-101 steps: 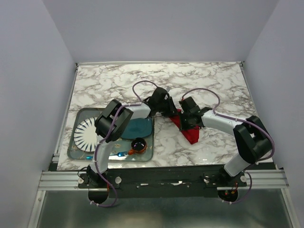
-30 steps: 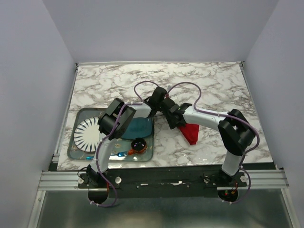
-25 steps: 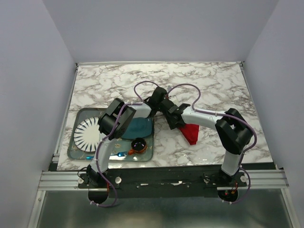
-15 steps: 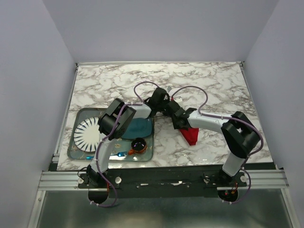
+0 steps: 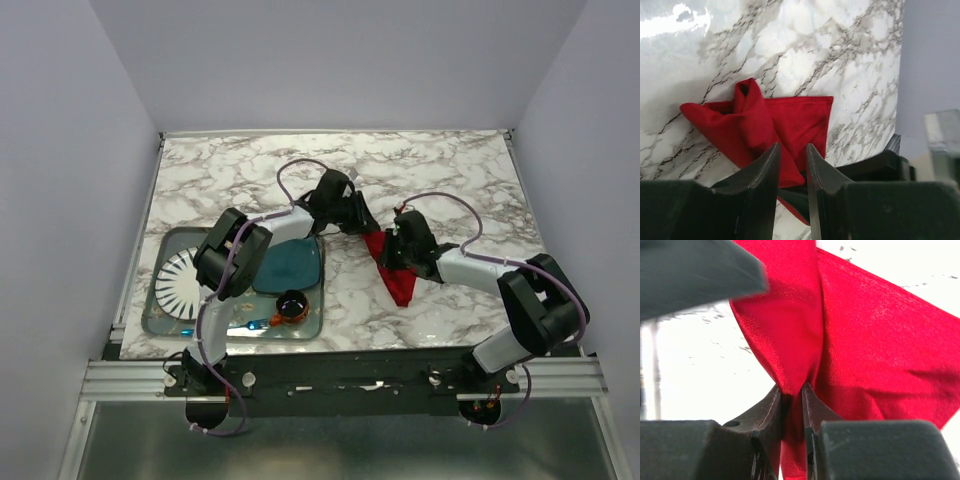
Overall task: Fold the napkin, place the utensils inside, and roll it up
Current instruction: Roll the napkin with the utensil
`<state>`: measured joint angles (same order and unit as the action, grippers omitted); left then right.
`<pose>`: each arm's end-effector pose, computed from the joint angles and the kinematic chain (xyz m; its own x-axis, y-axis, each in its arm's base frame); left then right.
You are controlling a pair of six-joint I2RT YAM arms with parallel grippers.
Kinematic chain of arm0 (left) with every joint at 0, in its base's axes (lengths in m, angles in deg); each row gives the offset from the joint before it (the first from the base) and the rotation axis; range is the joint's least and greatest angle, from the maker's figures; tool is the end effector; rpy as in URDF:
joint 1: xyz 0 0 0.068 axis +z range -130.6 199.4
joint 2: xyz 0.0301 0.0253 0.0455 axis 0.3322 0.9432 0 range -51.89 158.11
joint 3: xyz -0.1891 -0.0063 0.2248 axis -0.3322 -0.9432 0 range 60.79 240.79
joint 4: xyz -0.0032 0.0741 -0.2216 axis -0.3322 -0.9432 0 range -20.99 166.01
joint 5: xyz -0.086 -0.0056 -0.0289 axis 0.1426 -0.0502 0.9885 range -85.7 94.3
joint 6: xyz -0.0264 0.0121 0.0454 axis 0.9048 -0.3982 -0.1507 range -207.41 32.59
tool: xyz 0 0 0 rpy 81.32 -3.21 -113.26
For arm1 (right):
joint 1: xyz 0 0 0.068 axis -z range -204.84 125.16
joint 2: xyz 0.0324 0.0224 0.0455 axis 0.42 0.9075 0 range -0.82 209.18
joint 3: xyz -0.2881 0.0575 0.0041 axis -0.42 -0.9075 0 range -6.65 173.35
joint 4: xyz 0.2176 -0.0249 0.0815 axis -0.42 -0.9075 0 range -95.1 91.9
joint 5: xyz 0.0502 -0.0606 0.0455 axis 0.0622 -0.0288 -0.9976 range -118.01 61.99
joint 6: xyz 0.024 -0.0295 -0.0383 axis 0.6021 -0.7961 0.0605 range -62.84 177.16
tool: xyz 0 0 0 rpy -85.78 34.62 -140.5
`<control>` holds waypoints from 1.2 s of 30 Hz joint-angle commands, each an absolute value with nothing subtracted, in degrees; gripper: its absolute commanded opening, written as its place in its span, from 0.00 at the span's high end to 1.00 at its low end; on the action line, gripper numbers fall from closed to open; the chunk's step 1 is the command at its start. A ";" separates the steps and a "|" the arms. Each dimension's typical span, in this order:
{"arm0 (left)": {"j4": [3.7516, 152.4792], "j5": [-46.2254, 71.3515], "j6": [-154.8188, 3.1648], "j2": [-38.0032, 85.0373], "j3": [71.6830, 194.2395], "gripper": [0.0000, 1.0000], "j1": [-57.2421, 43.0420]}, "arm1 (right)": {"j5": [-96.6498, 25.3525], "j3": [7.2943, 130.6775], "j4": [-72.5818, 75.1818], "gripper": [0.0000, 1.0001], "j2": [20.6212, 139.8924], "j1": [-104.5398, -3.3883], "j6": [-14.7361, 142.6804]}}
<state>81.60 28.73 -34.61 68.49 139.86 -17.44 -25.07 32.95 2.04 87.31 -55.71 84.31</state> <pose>0.3530 -0.2828 0.2009 -0.9314 -0.2083 -0.2985 0.1203 0.5977 -0.7927 0.2333 0.1374 0.1956 -0.7916 0.0578 -0.6084 -0.1371 0.9534 0.2689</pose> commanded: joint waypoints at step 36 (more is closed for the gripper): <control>84.80 26.36 -36.78 74.93 135.15 0.72 -19.18 | -56.51 25.95 4.90 0.54 92.89 -39.34 90.03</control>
